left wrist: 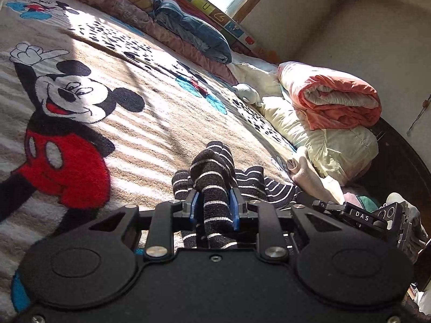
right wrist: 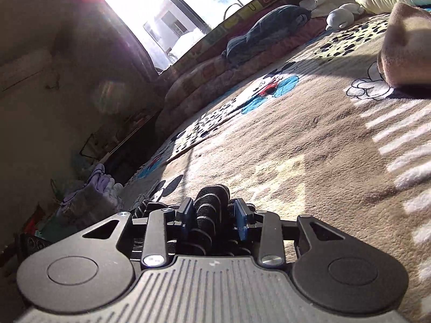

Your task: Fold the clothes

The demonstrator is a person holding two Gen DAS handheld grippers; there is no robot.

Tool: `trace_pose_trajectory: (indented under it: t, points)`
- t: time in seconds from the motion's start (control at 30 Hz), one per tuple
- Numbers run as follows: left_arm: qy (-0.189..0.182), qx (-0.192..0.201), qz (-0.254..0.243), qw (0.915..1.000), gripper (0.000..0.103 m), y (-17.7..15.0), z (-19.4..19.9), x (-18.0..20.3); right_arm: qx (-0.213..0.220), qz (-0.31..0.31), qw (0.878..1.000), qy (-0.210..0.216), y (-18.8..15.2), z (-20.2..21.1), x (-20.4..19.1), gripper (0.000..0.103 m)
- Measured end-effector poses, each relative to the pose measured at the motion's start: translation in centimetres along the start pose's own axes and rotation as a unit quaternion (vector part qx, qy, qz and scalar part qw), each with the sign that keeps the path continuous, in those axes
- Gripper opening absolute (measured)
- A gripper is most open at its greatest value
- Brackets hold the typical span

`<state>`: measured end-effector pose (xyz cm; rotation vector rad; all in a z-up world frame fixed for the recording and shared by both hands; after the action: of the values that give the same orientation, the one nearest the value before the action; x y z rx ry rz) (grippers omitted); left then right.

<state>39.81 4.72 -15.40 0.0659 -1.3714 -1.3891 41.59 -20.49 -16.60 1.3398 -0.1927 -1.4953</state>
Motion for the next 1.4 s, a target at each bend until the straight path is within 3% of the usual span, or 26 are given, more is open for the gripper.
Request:
trace_pose_trajectory:
  t: [0.07,0.2,0.27,0.37,0.43,0.5,0.63,0.73,0.83,0.93,1.1,1.2,1.27,1.4]
  points:
    - [0.008,0.008,-0.017,0.9998,0.055,0.4,0.6,0.5,0.015,0.018,1.000,-0.012,0.6,0.8,-0.2,0.036]
    - [0.040,0.022,-0.105,0.9935,0.057,1.6,2.4,2.3,0.036,0.120,0.992,-0.018,0.9,3.0,-3.0,0.036]
    - [0.008,0.015,-0.149,0.9887,0.057,1.2,3.0,4.3,0.026,0.169,0.985,-0.009,-0.4,3.4,-4.5,0.036]
    - [-0.043,-0.004,-0.219,0.9747,0.057,-0.2,3.7,7.5,0.011,0.241,0.971,0.005,-2.5,4.1,-6.6,0.035]
    - [-0.058,-0.030,-0.255,0.9647,0.057,-1.9,3.1,8.6,0.001,0.288,0.958,0.014,-3.9,4.6,-8.0,0.035]
    - [-0.046,-0.062,-0.275,0.9582,0.057,-3.6,1.9,8.3,-0.009,0.335,0.942,0.023,-5.2,5.1,-9.4,0.035]
    - [-0.011,-0.112,-0.332,0.9365,0.057,-6.6,-0.2,7.0,-0.065,0.382,0.922,0.003,-7.8,3.7,-8.7,0.038]
    - [-0.004,-0.115,-0.348,0.9305,0.059,-7.1,-0.9,6.6,-0.074,0.383,0.921,-0.003,-8.2,3.4,-8.3,0.041]
    - [-0.011,-0.119,-0.335,0.9345,0.060,-6.9,-1.0,6.1,-0.075,0.391,0.917,-0.005,-8.4,3.7,-8.5,0.041]
    - [-0.016,-0.106,-0.348,0.9312,0.060,-6.3,0.3,7.2,-0.054,0.395,0.917,0.016,-7.9,5.6,-9.6,0.041]
    - [-0.071,-0.073,-0.352,0.9305,0.057,-5.9,3.2,9.5,-0.021,0.403,0.913,0.055,-7.2,8.6,-11.5,0.040]
    - [-0.052,-0.112,-0.359,0.9251,0.057,-7.7,2.1,8.3,-0.040,0.400,0.914,0.064,-8.0,8.1,-11.0,0.040]
    - [-0.047,-0.131,-0.352,0.9256,0.057,-8.3,1.4,7.6,-0.076,0.410,0.907,0.051,-9.5,6.7,-9.8,0.041]
    - [-0.045,-0.137,-0.351,0.9251,0.057,-8.6,1.1,7.2,-0.097,0.361,0.925,0.071,-9.0,6.2,-8.5,0.041]
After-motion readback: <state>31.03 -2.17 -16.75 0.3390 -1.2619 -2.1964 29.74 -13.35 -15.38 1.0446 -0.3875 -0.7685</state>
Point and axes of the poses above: each gripper's, at about its wrist camera, not at the fingertips, and z roughly against the way its jaws point, x to its right, y to its top, the point moved 10 cm from there along -z, roughly the way its jaws point, and after that the axes turned 6 degrees about -y, right-handed, at the moved point
